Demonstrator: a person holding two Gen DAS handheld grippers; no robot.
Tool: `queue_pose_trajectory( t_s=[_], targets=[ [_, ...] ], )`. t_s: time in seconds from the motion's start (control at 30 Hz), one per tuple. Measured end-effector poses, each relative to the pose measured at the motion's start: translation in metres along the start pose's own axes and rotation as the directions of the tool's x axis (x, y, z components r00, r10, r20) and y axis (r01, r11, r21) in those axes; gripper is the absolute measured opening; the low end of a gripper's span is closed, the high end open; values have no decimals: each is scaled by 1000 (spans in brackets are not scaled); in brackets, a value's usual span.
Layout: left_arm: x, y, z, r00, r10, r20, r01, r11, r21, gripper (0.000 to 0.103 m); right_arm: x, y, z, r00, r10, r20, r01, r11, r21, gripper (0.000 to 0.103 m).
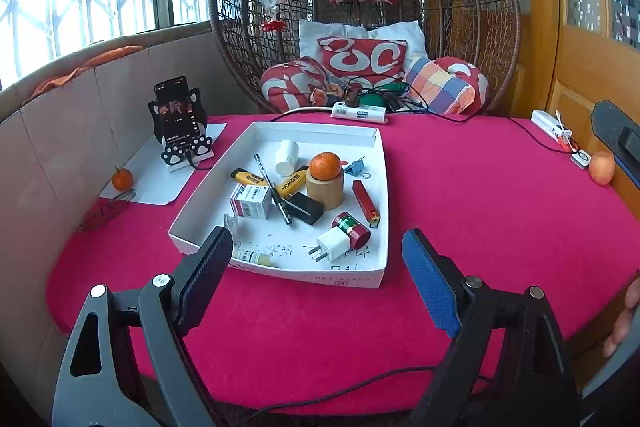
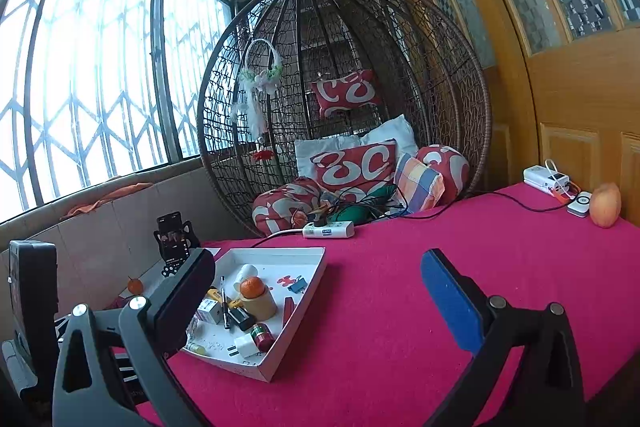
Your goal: Organize rigid objects
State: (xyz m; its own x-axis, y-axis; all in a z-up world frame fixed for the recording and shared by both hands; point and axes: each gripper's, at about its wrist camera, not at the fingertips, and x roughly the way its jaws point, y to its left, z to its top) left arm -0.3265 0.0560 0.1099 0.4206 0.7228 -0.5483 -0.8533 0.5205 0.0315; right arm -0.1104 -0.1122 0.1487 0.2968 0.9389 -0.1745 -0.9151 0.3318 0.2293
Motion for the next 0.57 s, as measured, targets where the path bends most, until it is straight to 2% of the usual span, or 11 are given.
queue_pose_trajectory(
  t_s=[0.23, 0.57],
  targets=[
    [3, 2, -1, 1000, -5, -18, 4, 1000, -10, 88, 3, 1, -1, 1000, -1, -15, 1, 1000, -5, 103],
    [3, 3, -1, 1000, -9, -5, 8, 1000, -15, 88, 6, -1, -4, 999, 0, -32, 0, 1000, -3, 103]
  ],
)
